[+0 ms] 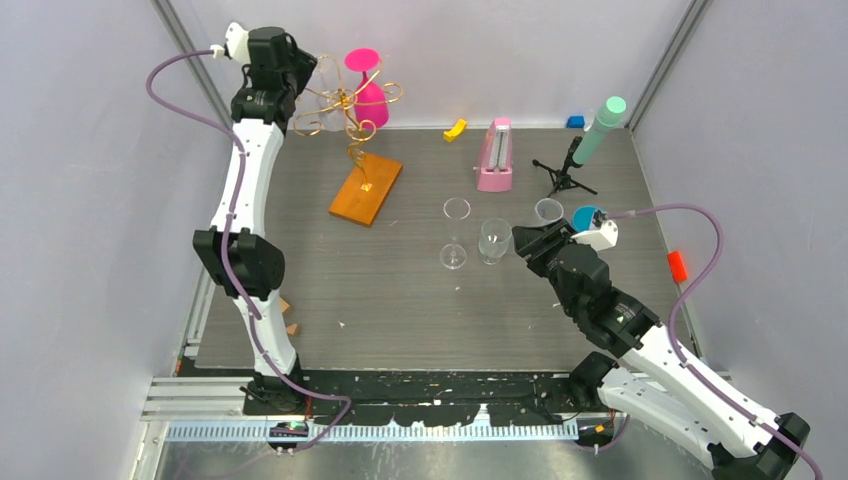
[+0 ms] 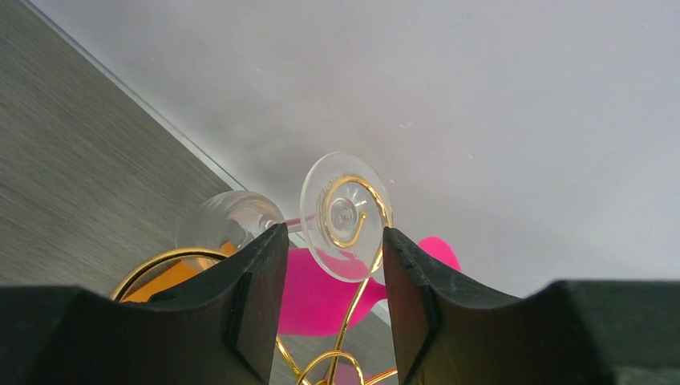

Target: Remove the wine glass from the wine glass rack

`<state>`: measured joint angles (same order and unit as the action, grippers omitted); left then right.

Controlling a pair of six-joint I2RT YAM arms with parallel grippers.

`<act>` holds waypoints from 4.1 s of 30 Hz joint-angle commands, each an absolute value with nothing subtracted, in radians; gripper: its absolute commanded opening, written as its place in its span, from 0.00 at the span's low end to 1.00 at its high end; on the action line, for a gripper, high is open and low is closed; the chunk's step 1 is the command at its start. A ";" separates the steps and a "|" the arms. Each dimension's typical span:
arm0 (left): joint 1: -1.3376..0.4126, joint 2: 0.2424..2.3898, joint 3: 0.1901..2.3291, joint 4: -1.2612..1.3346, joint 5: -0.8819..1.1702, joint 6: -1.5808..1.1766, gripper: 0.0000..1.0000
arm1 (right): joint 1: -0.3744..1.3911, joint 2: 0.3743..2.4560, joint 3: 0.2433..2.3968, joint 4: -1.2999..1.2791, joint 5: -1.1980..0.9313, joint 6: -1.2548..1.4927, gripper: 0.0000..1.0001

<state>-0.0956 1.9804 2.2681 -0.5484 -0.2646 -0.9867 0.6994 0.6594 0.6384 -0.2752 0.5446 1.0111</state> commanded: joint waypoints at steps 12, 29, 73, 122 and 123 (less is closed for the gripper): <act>-0.103 2.050 2.359 -0.542 -0.359 -1.084 0.48 | 0.703 0.599 0.664 -0.294 0.625 1.000 0.51; -0.100 2.015 2.285 -0.437 -0.296 -1.128 0.13 | 0.703 0.574 0.660 -0.312 0.644 0.991 0.51; -0.091 1.955 2.014 0.150 0.049 -1.344 0.00 | 0.704 0.574 0.673 -0.326 0.649 0.979 0.50; 0.095 1.823 1.986 0.039 0.109 -1.178 0.00 | 0.704 0.585 0.675 -0.330 0.601 1.017 0.60; 0.105 1.819 1.985 0.030 0.117 -1.172 0.00 | 0.704 0.585 0.676 -0.329 0.599 1.015 0.61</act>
